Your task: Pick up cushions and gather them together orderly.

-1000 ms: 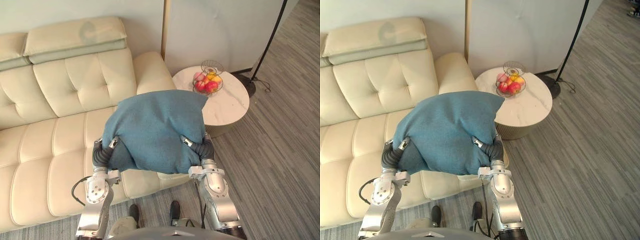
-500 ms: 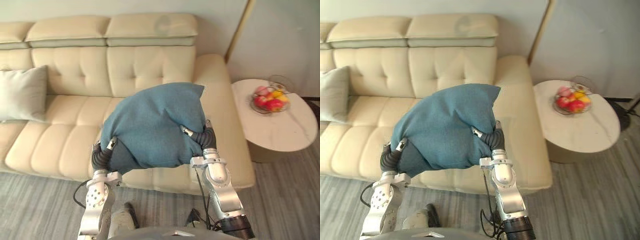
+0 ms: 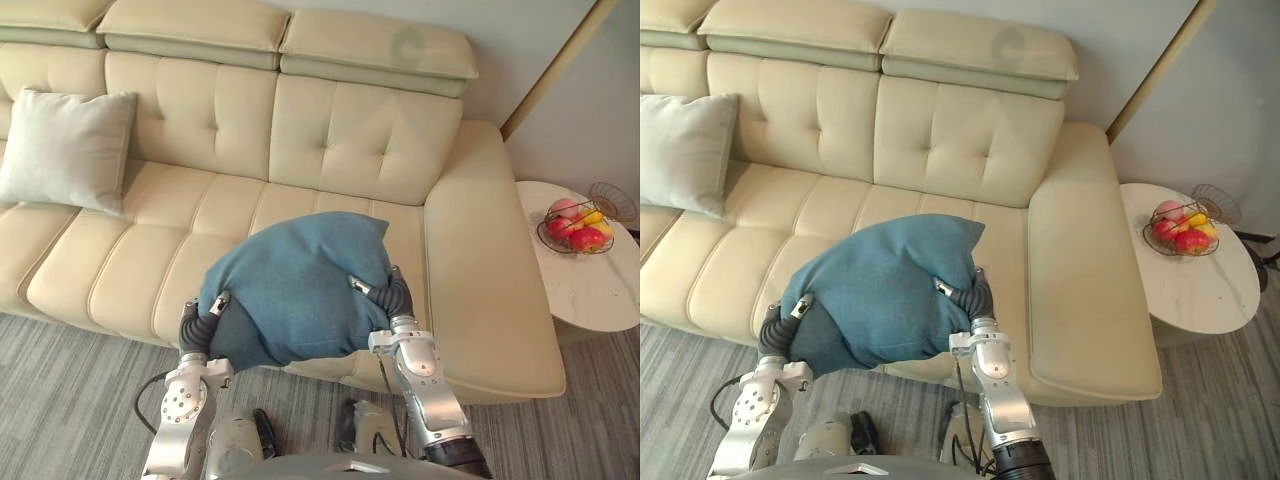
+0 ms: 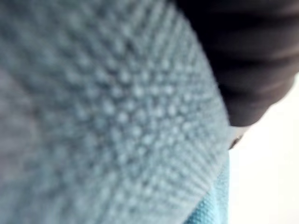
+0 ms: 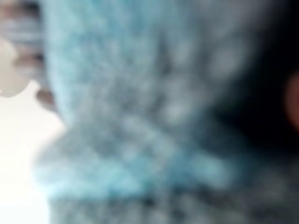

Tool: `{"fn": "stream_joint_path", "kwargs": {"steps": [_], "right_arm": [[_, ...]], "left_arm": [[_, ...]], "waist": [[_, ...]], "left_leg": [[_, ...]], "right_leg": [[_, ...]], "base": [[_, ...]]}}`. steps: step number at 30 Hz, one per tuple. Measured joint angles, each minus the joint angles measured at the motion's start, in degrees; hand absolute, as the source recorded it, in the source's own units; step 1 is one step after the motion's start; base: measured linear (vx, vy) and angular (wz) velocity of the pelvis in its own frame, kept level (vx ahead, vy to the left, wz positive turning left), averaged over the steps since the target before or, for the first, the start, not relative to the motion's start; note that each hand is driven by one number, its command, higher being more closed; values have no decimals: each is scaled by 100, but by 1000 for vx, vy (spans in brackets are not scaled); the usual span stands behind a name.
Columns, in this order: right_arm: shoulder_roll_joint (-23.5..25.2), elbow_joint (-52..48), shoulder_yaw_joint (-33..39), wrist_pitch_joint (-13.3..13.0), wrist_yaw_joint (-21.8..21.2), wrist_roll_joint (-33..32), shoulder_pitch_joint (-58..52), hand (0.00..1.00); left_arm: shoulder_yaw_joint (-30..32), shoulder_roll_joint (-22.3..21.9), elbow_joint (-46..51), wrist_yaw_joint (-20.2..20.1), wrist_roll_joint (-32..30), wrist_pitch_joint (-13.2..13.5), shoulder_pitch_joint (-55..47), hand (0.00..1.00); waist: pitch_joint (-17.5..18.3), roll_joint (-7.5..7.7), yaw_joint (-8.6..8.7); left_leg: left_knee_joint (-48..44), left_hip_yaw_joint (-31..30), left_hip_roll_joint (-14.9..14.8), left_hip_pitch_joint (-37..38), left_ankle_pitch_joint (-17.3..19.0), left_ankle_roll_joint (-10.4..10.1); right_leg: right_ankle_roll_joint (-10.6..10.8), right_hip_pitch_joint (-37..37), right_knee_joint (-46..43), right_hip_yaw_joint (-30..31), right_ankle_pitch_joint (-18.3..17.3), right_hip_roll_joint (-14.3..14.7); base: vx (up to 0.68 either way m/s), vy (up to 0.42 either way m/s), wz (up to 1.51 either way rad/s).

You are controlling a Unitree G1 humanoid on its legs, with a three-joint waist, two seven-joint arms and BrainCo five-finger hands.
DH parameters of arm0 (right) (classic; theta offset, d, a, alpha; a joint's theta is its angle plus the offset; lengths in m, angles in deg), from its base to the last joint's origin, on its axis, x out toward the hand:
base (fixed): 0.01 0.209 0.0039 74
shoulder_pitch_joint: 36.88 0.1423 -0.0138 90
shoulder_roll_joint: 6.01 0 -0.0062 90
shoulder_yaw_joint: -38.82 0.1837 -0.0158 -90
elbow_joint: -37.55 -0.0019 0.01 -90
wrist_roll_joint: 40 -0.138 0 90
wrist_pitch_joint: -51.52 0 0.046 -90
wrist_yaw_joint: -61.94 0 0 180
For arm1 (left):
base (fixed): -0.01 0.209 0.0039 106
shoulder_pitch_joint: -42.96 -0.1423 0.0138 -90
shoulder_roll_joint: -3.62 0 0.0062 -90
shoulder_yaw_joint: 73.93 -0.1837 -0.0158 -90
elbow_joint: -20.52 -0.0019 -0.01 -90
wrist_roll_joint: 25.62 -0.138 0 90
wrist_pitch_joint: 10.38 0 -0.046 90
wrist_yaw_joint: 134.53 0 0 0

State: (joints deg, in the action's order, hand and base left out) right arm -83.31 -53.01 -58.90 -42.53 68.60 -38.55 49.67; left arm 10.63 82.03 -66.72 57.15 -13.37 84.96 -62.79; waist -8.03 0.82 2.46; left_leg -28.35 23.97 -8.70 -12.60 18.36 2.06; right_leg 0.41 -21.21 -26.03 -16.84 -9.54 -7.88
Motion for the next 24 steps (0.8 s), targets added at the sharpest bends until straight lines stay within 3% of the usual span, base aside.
{"fn": "stream_joint_path", "kwargs": {"steps": [2, 5, 7, 9, 12, 15, 16, 17, 18, 22, 23, 24], "right_arm": [[-110, -87, 28, -3, 0, -10, -125, 100], [-200, -105, 177, -12, -26, -98, -288, 100], [-218, -147, 238, -12, -25, -131, -429, 100], [-302, -498, 228, -8, -25, -146, -671, 100], [-330, -885, 278, -21, -11, -177, -807, 100], [-321, -1009, 429, -74, 22, -178, -720, 100], [-306, -996, 490, -93, 34, -182, -647, 100], [-303, -992, 503, -96, 34, -181, -617, 100], [-148, -837, 528, -71, 32, -179, -502, 100], [8, -790, 482, -68, -5, -145, -562, 100], [9, -781, 477, -68, -24, -124, -558, 100], [2, -766, 482, -68, -23, -123, -552, 100]], "left_arm": [[-91, 4, 24, -39, -102, 0, 40, 100], [-220, -57, 23, -137, -134, -2, 88, 100], [-265, -116, 23, -214, -135, -10, 100, 100], [-272, -157, 17, -253, -127, -44, 74, 100], [-324, -153, 26, -302, -124, -35, 117, 100], [-383, -159, 87, -323, -124, -34, 360, 100], [-380, -144, 97, -330, -126, -33, 538, 100], [-377, -143, 108, -330, -126, -29, 568, 100], [-329, -47, 58, -311, -125, -27, 663, 100], [-288, -30, 142, -206, -127, -26, 415, 100], [-300, -56, 150, -209, -128, -27, 378, 100], [-315, -77, 172, -212, -128, -27, 350, 100]], "waist": [[25, -64, 158], [59, -261, 160], [64, -284, 165], [42, -287, 41], [52, -314, -105], [49, -303, -189], [36, -287, -200], [36, -318, -205], [-25, -126, -243], [-20, -118, -235], [-16, -148, -204], [-8, -180, -196]], "left_leg": [[283, -157, 129, 175, -16, -237], [415, -464, 49, 195, -81, -401], [255, -739, 10, 190, -250, -464], [-1230, -889, -217, -284, -625, -346], [-1792, -1082, -290, -803, -438, -371], [-810, -1640, -95, -983, -217, -462], [338, -1861, 64, -700, -389, -496], [843, -1934, 62, -479, -841, -550], [837, -1864, 199, -409, -1028, -611], [899, -1798, 236, -62, -938, -482], [895, -1749, 236, -54, -889, -538], [906, -1746, 206, -50, -866, -569]], "right_leg": [[-161, 46, 470, 95, 587, 172], [-201, 137, 368, -166, 382, 221], [-215, 444, 644, -362, 294, 282], [-216, 1085, 1191, -406, 286, 373], [-209, 1379, 1436, -263, 285, 327], [-84, 1470, 1507, -107, 259, 213], [121, 1411, 1462, -78, 200, 138], [219, 1379, 1431, -42, 156, 159], [351, 1348, 1412, 132, 141, 82], [296, 1592, 1696, 783, 100, 95], [486, 1660, 1848, 948, 337, 149], [460, 1639, 1850, 997, 363, 162]], "base": [[206, -94, 37], [387, -86, 35], [414, -95, 44], [372, -48, 2], [285, 56, -30], [234, 207, -33], [183, 255, -17], [160, 233, -29], [82, 120, -42], [44, 74, -27], [-49, -7, -33], [-31, -9, -31]]}}
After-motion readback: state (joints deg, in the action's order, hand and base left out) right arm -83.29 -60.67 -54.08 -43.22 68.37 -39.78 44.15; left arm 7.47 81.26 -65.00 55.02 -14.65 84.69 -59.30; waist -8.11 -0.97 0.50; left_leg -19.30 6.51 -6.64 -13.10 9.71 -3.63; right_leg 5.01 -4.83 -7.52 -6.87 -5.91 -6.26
